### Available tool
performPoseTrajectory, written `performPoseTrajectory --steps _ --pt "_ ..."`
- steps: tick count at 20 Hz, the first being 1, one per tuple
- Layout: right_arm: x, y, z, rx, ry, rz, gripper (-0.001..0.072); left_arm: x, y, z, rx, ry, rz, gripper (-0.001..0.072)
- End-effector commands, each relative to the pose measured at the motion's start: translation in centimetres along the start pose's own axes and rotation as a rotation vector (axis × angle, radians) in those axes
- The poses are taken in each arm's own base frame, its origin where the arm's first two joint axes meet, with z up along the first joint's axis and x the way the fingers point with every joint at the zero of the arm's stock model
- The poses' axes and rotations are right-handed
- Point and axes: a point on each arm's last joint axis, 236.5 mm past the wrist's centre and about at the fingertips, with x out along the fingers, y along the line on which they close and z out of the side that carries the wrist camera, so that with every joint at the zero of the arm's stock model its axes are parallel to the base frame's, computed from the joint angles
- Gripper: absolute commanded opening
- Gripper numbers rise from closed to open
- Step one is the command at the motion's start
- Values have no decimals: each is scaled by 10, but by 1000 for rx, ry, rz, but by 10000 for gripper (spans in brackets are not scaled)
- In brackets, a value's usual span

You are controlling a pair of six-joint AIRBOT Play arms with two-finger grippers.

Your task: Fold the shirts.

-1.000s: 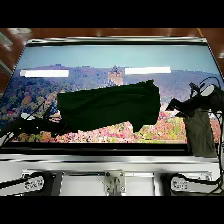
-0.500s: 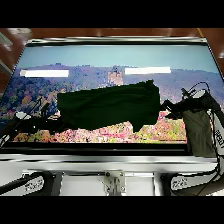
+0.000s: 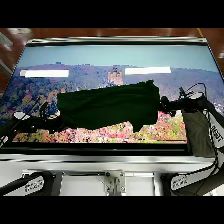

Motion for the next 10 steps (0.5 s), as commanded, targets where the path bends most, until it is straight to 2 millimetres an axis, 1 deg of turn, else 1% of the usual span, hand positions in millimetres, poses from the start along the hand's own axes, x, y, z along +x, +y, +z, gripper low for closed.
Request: performPoseTrajectory --steps 1,2,3,4,5,6,7,8,9,10 --pt "-4 11 -21 -91 90 40 83 -6 -5 4 19 -28 -3 35" --pt "-12 19 -24 -150 95 54 82 -10 -7 9 42 -58 -1 35" --pt "-23 29 -25 -236 93 71 82 -17 -14 18 80 -112 1 34" --pt "-39 43 -26 -332 79 87 82 -30 -26 28 121 -176 -3 34" --pt "-59 60 -21 -410 34 96 82 -50 -45 41 179 -260 -14 33" --pt "-83 79 -14 -466 -35 99 81 -75 -68 54 241 -353 -29 34" --pt "-113 105 -5 -522 -128 112 82 -109 -96 67 320 -466 -43 33" --pt "-146 135 -1 -575 -225 143 81 -150 -128 76 400 -588 -63 34" --pt "-188 173 0 -642 -345 190 81 -192 -162 79 471 -712 -91 34" --pt "-231 209 -6 -705 -463 237 81 -241 -199 74 535 -843 -132 34"
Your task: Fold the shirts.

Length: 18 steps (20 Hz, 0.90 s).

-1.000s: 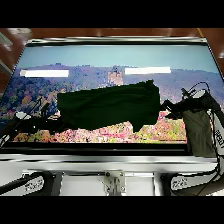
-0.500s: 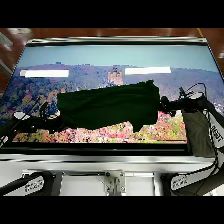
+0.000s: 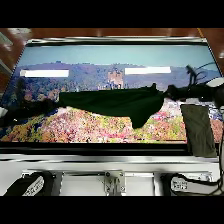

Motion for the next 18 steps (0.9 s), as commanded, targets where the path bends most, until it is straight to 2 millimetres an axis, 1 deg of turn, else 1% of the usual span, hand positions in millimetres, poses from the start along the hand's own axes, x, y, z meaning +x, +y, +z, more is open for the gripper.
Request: performPoseTrajectory --steps 1,2,3,4,5,6,7,8,9,10,11,12,14,15,17,18 --pt "-124 126 73 -264 -395 84 81 -120 -104 106 217 -447 -82 34" --pt "-169 167 82 -340 -524 96 82 -166 -140 124 286 -568 -115 34" --pt "-220 207 85 -422 -667 90 82 -209 -172 135 346 -675 -145 34" --pt "-267 241 81 -492 -800 72 82 -256 -205 141 405 -787 -177 34" --pt "-315 273 69 -560 -939 52 81 -297 -231 142 455 -889 -200 34" --pt "-357 299 54 -613 -1066 27 81 -339 -255 139 507 -987 -216 34" --pt "-394 323 34 -656 -1183 13 82 -372 -273 134 553 -1064 -219 34" --pt "-420 338 13 -693 -1263 -13 82 -399 -287 127 586 -1121 -222 34" --pt "-440 347 -8 -716 -1317 -47 81 -417 -294 121 596 -1154 -220 34" --pt "-452 351 -27 -711 -1345 -79 81 -427 -298 115 601 -1164 -213 34" --pt "-459 349 -42 -688 -1355 -110 81 -430 -297 110 605 -1155 -190 34" --pt "-462 345 -54 -666 -1349 -144 81 -426 -291 104 603 -1121 -155 34" --pt "-464 333 -76 -614 -1325 -205 81 -408 -271 94 569 -1016 -81 34" --pt "-464 331 -83 -584 -1318 -202 81 -398 -262 87 546 -961 -55 34" --pt "-459 332 -94 -549 -1295 -176 82 -387 -253 75 533 -888 -35 34" --pt "-453 329 -98 -540 -1262 -178 81 -382 -250 69 534 -855 -27 34"
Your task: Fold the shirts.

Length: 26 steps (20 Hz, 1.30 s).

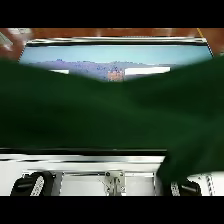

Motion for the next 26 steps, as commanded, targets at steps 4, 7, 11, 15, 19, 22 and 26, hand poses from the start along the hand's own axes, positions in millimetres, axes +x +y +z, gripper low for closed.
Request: performPoseTrajectory --steps 4,7,11,15,19,22,26 --pt "-23 -1 -73 168 316 -54 81 -19 8 -75 -100 322 61 34" --pt "-19 -16 -132 233 578 -96 81 -23 22 -115 -156 464 119 34" --pt "19 -46 -230 292 951 -60 81 -4 86 -206 -234 687 294 34" --pt "97 -84 -341 441 1054 -34 81 52 148 -323 -278 890 339 35" --pt "176 -107 -486 134 1121 -54 81 114 207 -437 -310 993 351 36" --pt "244 -91 -551 96 949 -49 81 151 231 -508 -412 986 354 36" --pt "279 -101 -599 136 809 -115 81 184 236 -566 -312 1008 247 36"
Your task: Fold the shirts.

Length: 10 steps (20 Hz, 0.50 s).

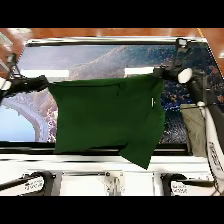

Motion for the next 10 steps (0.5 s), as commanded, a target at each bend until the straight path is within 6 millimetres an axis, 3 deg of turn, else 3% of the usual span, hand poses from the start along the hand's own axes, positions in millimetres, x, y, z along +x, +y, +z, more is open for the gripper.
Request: performPoseTrajectory --steps 1,6,10 --pt "56 -10 5 37 -152 -34 81 64 6 -1 104 -10 -17 36" --pt "81 -19 -44 65 -9 -39 82 95 5 -19 109 19 -9 36" --pt "75 -23 -70 41 118 -41 82 97 6 -35 116 88 -23 36"
